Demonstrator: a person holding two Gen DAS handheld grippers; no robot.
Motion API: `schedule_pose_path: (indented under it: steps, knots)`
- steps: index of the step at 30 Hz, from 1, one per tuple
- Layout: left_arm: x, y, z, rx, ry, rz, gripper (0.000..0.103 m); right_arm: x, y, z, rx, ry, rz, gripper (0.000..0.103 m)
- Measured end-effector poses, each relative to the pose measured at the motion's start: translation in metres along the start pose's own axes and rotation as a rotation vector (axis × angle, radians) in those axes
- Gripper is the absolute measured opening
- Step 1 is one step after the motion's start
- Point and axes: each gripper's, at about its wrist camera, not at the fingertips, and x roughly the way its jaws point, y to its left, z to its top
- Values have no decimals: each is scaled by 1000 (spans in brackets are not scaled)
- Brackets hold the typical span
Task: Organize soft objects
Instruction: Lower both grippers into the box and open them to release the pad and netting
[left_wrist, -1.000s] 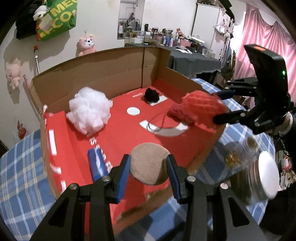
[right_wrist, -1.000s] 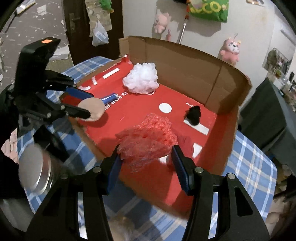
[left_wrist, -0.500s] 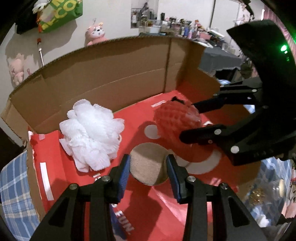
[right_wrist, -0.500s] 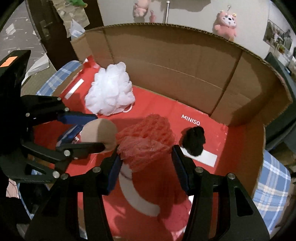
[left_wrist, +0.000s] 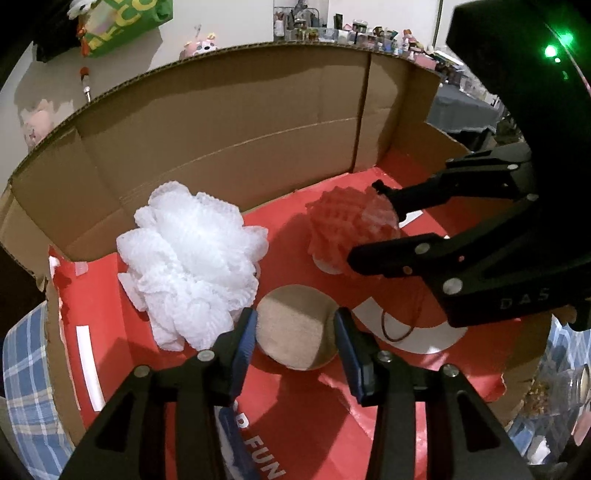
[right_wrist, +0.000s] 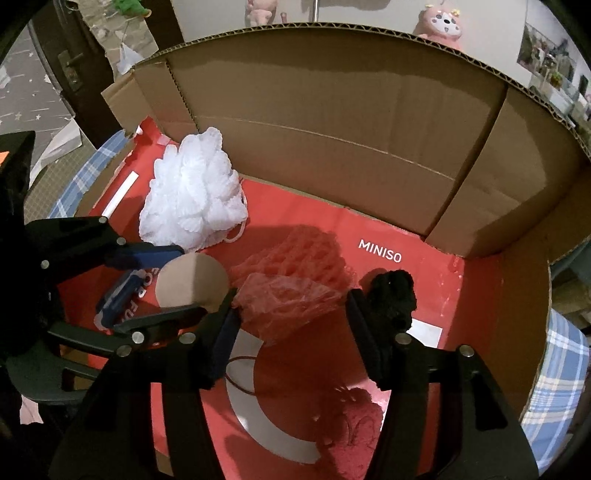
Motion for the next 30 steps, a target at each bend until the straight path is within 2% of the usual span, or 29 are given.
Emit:
schedule_pose_path:
  steps: [7,12,17,19,28,30]
  knots:
    - [10,1,-2,-10,16,12,54,1,-2,-2,-16,9,-21,65]
    - [11,-1,-2,-11,12,18,67,-2,-3,-3,-25,-1,-32,66]
    - [7,-3,-2,-17,3,23,70,-14,-4,-5,-30,-29,-37,67]
    - [3,-2,-3,-30,-6,19,72,-18,-3,-5,-26,-31,-36,70]
    - [-38,-5,-7,-99,-95,13,86,-59,11,-11,-8,-110,-59,70]
    - [-53,-8,-10,-112,-124,13,91,-75,18,-16,4,-142,-62,75]
